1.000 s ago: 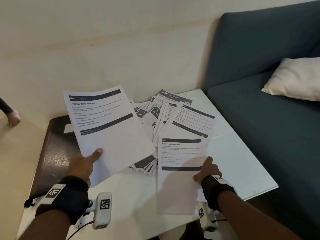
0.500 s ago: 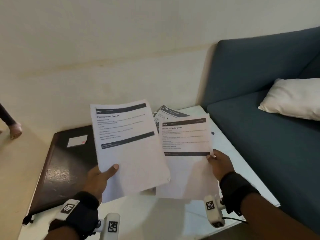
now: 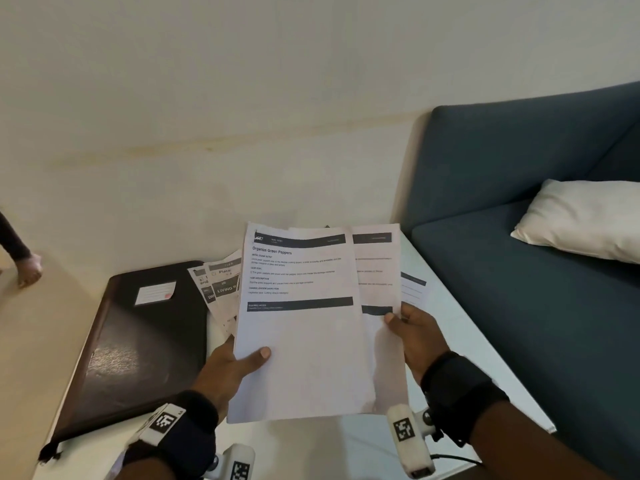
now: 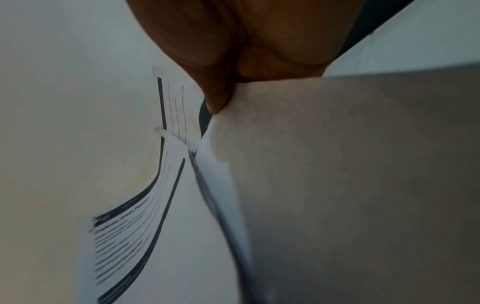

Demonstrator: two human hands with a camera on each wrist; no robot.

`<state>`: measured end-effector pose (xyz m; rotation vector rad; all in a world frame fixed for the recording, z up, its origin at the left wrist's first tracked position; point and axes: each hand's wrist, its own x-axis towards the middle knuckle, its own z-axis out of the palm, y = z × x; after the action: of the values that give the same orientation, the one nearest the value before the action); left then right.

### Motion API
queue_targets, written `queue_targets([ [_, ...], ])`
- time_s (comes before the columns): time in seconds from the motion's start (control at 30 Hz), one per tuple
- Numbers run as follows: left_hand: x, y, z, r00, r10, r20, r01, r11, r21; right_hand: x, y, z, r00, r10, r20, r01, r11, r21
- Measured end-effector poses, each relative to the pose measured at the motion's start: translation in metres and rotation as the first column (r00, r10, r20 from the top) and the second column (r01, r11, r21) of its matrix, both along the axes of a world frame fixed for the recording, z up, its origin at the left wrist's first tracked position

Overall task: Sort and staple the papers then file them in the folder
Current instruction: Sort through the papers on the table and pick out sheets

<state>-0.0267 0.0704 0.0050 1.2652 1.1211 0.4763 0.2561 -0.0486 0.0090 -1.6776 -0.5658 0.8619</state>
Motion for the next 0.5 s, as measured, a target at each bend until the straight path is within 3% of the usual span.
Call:
queue_targets([
  [0.17,0.008,-0.003,-0.001,0.999,0.008,0.037,-0.009,1.0,0.002,-0.018,0.006,0.007,0.997,0.055,-0.059,-0.054,0.998,0.02],
  [0.5,0.027,-0.007,-0.001,0.982,0.067,0.177,-0.08,0.995,0.063,-0.016,0.003,0.005,0.968,0.226,0.105,-0.226,0.974,-0.012],
])
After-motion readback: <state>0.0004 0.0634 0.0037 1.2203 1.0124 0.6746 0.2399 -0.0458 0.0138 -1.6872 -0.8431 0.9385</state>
